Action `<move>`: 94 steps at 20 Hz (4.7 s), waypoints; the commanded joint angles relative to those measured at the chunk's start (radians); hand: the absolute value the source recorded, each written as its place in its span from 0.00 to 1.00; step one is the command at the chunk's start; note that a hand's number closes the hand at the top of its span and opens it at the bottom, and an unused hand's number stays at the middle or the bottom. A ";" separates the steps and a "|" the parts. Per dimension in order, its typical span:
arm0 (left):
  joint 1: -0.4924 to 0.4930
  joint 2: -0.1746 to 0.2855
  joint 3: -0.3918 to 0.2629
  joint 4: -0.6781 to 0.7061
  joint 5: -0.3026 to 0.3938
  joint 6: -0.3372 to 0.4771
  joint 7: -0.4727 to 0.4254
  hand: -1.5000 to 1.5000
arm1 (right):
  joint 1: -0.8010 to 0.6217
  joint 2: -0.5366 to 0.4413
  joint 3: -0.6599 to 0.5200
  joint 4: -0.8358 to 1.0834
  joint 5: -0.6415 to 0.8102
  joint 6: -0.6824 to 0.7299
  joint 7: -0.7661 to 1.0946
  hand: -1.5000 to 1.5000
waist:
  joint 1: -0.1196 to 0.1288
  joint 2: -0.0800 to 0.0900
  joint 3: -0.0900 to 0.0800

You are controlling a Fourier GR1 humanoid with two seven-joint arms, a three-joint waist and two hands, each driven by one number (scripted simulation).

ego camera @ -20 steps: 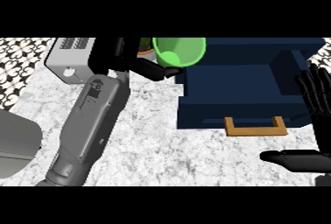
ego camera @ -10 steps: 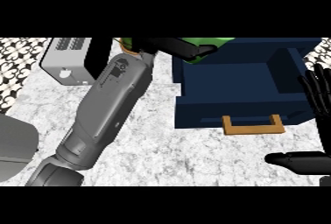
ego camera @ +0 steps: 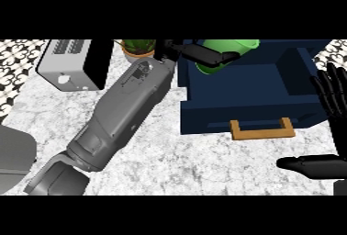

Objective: Pick up the cup, place it into the drawer and close the drawer

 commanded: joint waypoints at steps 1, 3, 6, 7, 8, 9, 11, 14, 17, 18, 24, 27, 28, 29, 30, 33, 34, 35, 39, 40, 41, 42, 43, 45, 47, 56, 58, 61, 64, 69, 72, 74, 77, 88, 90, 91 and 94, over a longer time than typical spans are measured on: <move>-0.034 0.000 -0.062 0.083 0.061 0.005 -0.041 1.00 | -0.008 0.016 0.036 0.005 0.041 -0.006 -0.030 0.00 | -0.003 0.003 0.000; -0.008 0.000 -0.149 0.079 0.103 0.067 -0.020 1.00 | -0.026 -0.004 -0.005 0.042 -0.002 0.008 -0.016 0.00 | -0.018 0.004 0.000; -0.035 0.000 -0.191 0.139 0.086 0.067 -0.006 1.00 | -0.041 0.010 0.025 0.006 0.019 -0.014 0.021 0.00 | -0.019 0.005 0.000; -0.074 0.000 -0.204 0.152 0.077 0.079 0.034 1.00 | -0.048 -0.024 -0.013 0.022 -0.019 0.016 0.022 0.00 | -0.021 0.005 0.000; -0.011 0.000 -0.252 0.154 0.087 0.095 0.000 1.00 | -0.050 0.005 0.031 0.008 0.023 -0.003 0.005 0.00 | -0.039 0.010 0.001; -0.013 0.000 -0.251 0.156 0.104 0.058 -0.001 1.00 | -0.023 0.002 0.002 0.004 -0.013 0.006 0.007 0.00 | -0.035 0.008 0.000; -0.061 0.000 -0.287 0.145 0.114 0.080 0.069 0.00 | -0.066 -0.007 -0.005 0.014 -0.009 -0.008 0.031 0.00 | -0.027 0.007 0.000; -0.084 0.000 -0.353 0.139 0.117 0.112 0.134 0.00 | -0.035 0.037 0.057 0.021 0.049 -0.021 -0.014 0.00 | -0.031 0.006 0.001; -0.021 0.000 -0.420 0.148 0.118 0.142 0.095 0.00 | -0.082 0.021 0.046 0.033 0.032 -0.017 0.009 0.00 | -0.042 0.013 0.001; -0.031 0.000 -0.430 0.148 0.117 0.168 0.084 0.00 | -0.064 0.004 0.033 0.008 -0.002 0.013 0.011 0.00 | -0.053 0.013 0.001; -0.023 0.000 -0.436 0.059 0.184 0.230 0.018 0.00 | -0.063 0.013 0.005 0.006 -0.128 0.054 0.052 0.00 | -0.045 0.008 0.000; -0.076 0.000 -0.367 0.080 0.212 0.179 -0.018 0.00 | -0.049 0.008 0.006 -0.023 -0.211 0.104 0.062 0.00 | -0.024 0.004 0.000; -0.040 0.000 -0.365 0.085 0.211 0.176 -0.066 0.00 | -0.047 -0.041 -0.028 -0.002 -0.259 0.156 0.065 1.00 | -0.016 0.004 0.000; -0.033 0.000 -0.366 0.053 0.225 0.203 -0.084 0.00 | -0.004 -0.020 -0.001 -0.036 -0.215 0.152 0.023 1.00 | -0.014 0.002 0.000; -0.022 0.000 -0.388 0.002 0.242 0.226 -0.051 0.00 | 0.004 -0.052 -0.011 -0.036 -0.219 0.173 0.046 1.00 | -0.008 -0.002 0.000; -0.083 0.000 -0.317 0.036 0.249 0.198 -0.025 0.00 | 0.038 -0.081 0.006 -0.090 -0.148 0.193 0.028 1.00 | 0.017 -0.006 0.000; -0.025 0.000 -0.338 0.012 0.246 0.208 -0.069 0.00 | -0.041 -0.117 0.022 -0.079 -0.112 0.185 0.072 1.00 | 0.027 -0.005 -0.001; -0.084 0.007 -0.308 0.029 0.241 0.205 -0.015 0.00 | 0.014 -0.115 0.062 -0.162 -0.083 0.184 0.117 1.00 | 0.029 -0.011 -0.002; -0.007 0.055 -0.277 -0.069 0.242 0.181 0.000 0.00 | 0.058 -0.162 0.025 -0.120 -0.053 0.246 0.058 1.00 | 0.049 -0.013 -0.001; -0.030 0.089 -0.260 -0.066 0.246 0.175 0.044 0.00 | 0.093 -0.133 0.062 -0.180 -0.005 0.219 0.071 1.00 | 0.046 -0.013 -0.001; 0.019 0.109 -0.276 -0.111 0.239 0.171 0.025 0.00 | 0.110 -0.141 0.087 -0.223 0.056 0.212 0.081 1.00 | 0.055 -0.018 -0.002; 0.020 0.125 -0.264 -0.138 0.241 0.174 0.061 0.00 | 0.071 -0.140 0.080 -0.143 0.092 0.204 0.048 1.00 | 0.063 -0.015 -0.001; 0.034 0.126 -0.267 -0.171 0.215 0.222 0.050 0.00 | 0.103 -0.136 0.059 -0.129 0.106 0.207 -0.004 1.00 | 0.060 -0.015 -0.001; 0.052 0.188 -0.245 -0.220 0.232 0.174 0.097 0.00 | 0.073 -0.093 0.151 -0.161 0.198 0.148 0.078 1.00 | 0.066 -0.015 -0.001; 0.156 0.220 -0.268 -0.339 0.225 0.175 0.114 0.00 | 0.048 -0.115 0.125 -0.096 0.239 0.142 0.050 1.00 | 0.081 -0.018 -0.001; 0.358 0.364 -0.202 -0.572 0.244 0.141 0.167 0.00 | -0.057 -0.088 0.284 0.104 0.569 0.019 -0.039 1.00 | 0.085 -0.011 -0.001; 0.435 0.407 -0.189 -0.606 0.251 0.106 0.132 0.00 | -0.026 -0.096 0.348 0.136 0.672 -0.014 -0.073 1.00 | 0.096 -0.012 -0.001; 0.461 0.448 -0.160 -0.624 0.261 0.065 0.135 0.00 | -0.099 -0.083 0.438 0.243 0.812 -0.058 -0.041 1.00 | 0.096 -0.009 -0.001; 0.571 0.460 -0.161 -0.686 0.265 0.039 0.101 0.00 | -0.203 -0.101 0.421 0.402 0.892 -0.103 -0.059 1.00 | 0.107 -0.006 -0.001; 0.647 0.525 -0.097 -0.770 0.265 0.012 0.107 0.00 | -0.274 -0.032 0.468 0.681 1.016 -0.258 -0.154 1.00 | 0.087 -0.005 0.000; 0.683 0.534 -0.088 -0.791 0.251 -0.009 0.113 0.00 | -0.432 0.015 0.407 0.906 1.010 -0.297 -0.183 1.00 | 0.087 -0.003 0.000; 0.769 0.557 -0.060 -0.802 0.258 -0.053 0.078 0.00 | -0.472 0.019 0.373 1.009 0.994 -0.327 -0.240 1.00 | 0.087 -0.002 0.000; 0.728 0.591 -0.022 -0.872 0.284 -0.052 0.172 0.00 | -0.557 -0.023 0.306 1.186 0.979 -0.360 -0.333 1.00 | 0.087 -0.001 0.001; 0.793 0.537 -0.029 -0.796 0.244 -0.130 0.060 0.00 | -0.868 -0.079 0.174 1.575 0.936 -0.318 -0.390 1.00 | 0.121 0.027 0.002; 0.803 0.564 -0.001 -0.828 0.280 -0.164 0.076 0.00 | -0.859 -0.082 0.155 1.602 0.921 -0.337 -0.399 1.00 | 0.147 0.031 0.002; 0.786 0.553 -0.022 -0.820 0.270 -0.166 0.088 0.00 | -0.892 -0.113 0.149 1.600 0.914 -0.295 -0.401 1.00 | 0.144 0.034 0.003; 0.810 0.580 0.001 -0.817 0.293 -0.215 0.089 0.00 | -0.892 -0.113 0.126 1.617 0.891 -0.305 -0.405 1.00 | 0.152 0.032 0.002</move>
